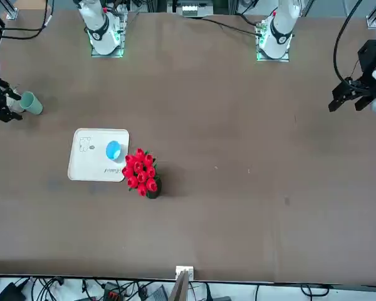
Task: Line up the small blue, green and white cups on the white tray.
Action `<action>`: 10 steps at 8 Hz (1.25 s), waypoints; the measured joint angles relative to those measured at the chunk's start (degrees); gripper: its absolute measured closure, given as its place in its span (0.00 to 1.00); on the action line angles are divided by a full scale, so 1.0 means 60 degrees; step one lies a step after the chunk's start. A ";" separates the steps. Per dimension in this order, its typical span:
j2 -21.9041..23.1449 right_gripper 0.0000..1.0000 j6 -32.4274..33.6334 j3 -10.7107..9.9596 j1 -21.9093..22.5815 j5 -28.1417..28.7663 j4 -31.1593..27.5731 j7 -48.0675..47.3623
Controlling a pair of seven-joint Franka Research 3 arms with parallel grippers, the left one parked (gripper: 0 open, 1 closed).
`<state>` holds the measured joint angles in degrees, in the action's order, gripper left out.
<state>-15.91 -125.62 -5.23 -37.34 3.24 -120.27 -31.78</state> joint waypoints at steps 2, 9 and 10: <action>-0.0003 0.00 -0.0192 0.0003 -0.0127 0.0000 -0.0224 0.0001; -0.0482 0.39 -0.1708 0.0059 -0.0339 0.0000 -0.0952 0.0246; -0.0522 0.63 -0.1727 0.0091 -0.0346 0.0000 -0.0952 0.0246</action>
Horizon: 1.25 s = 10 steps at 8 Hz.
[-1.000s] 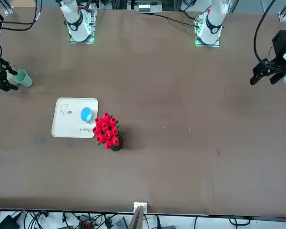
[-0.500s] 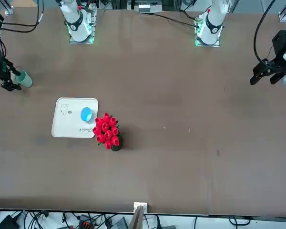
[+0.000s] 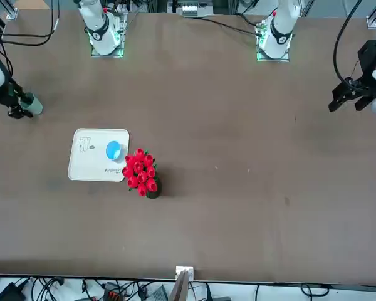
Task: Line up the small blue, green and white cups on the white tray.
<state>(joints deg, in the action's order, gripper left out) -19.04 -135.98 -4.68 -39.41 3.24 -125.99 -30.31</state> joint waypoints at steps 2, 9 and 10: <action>0.0028 0.96 0.0025 0.0055 0.0000 0.0000 0.0017 -0.0001; 0.0413 0.97 0.3271 0.1893 0.0159 0.1057 0.2177 -0.1372; 0.0432 0.97 0.3429 0.2193 0.0471 0.1117 0.2458 -0.2330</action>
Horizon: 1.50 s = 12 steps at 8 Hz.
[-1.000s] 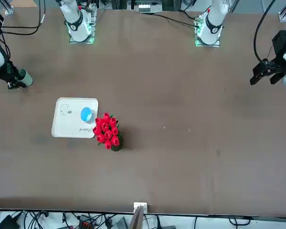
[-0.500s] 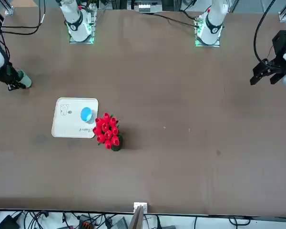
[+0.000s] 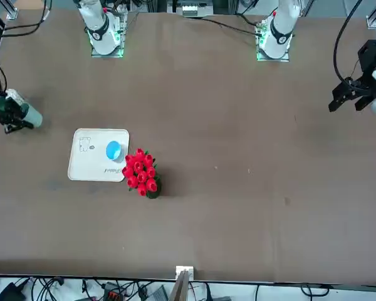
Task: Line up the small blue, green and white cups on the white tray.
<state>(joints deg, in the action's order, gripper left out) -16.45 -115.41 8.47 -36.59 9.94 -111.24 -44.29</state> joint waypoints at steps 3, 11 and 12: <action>-0.0111 0.97 -0.0120 0.0231 0.1934 0.0046 0.0390 -0.3488; -0.1478 0.97 -0.2898 0.0200 0.4927 0.0109 -0.0020 -0.7204; -0.1478 0.97 -0.3266 0.0190 0.4973 0.0108 -0.0281 -0.7204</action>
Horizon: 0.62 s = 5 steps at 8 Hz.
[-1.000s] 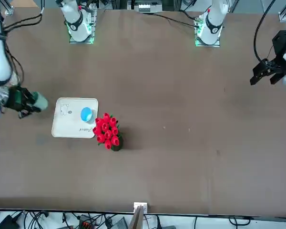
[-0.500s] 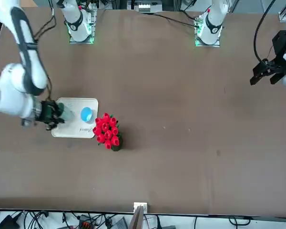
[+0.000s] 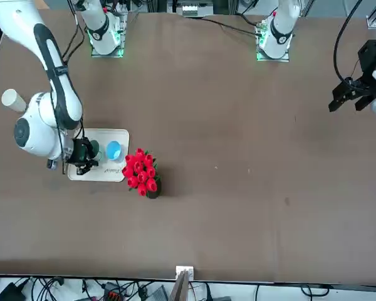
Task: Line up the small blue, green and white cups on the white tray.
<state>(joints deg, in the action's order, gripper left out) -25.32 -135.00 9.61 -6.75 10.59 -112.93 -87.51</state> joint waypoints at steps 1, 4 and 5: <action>0.0000 0.97 -0.0250 -0.0019 0.0036 -0.0023 -0.0211 0.0000; 0.0001 0.97 -0.0506 -0.0111 0.0039 -0.0519 -0.0570 0.0000; 0.0016 0.97 -0.0506 -0.0110 0.0042 -0.0535 -0.0571 0.0000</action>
<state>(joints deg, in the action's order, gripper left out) -25.23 -138.04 8.95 -6.50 7.38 -116.35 -87.51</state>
